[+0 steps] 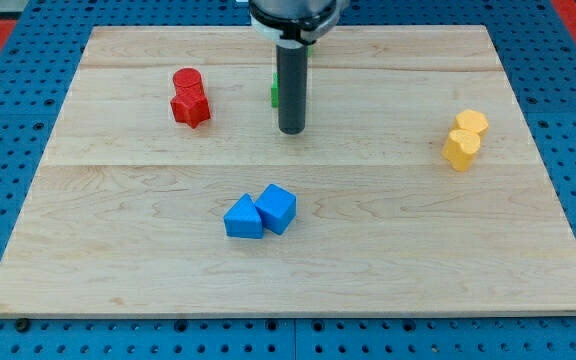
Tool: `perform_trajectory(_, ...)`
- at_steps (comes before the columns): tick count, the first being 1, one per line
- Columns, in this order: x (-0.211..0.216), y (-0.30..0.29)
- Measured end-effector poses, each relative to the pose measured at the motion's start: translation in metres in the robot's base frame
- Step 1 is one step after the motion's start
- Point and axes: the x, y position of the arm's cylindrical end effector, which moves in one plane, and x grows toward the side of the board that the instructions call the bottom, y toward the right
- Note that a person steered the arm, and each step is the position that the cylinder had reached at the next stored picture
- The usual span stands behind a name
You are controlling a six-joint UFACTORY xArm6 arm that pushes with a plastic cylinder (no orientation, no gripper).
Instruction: Move the green star below the green circle
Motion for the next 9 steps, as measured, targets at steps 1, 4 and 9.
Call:
perform_trajectory(1,-0.011,-0.002)
perform_trajectory(4,-0.021,-0.004)
perform_trajectory(9,-0.053,-0.006)
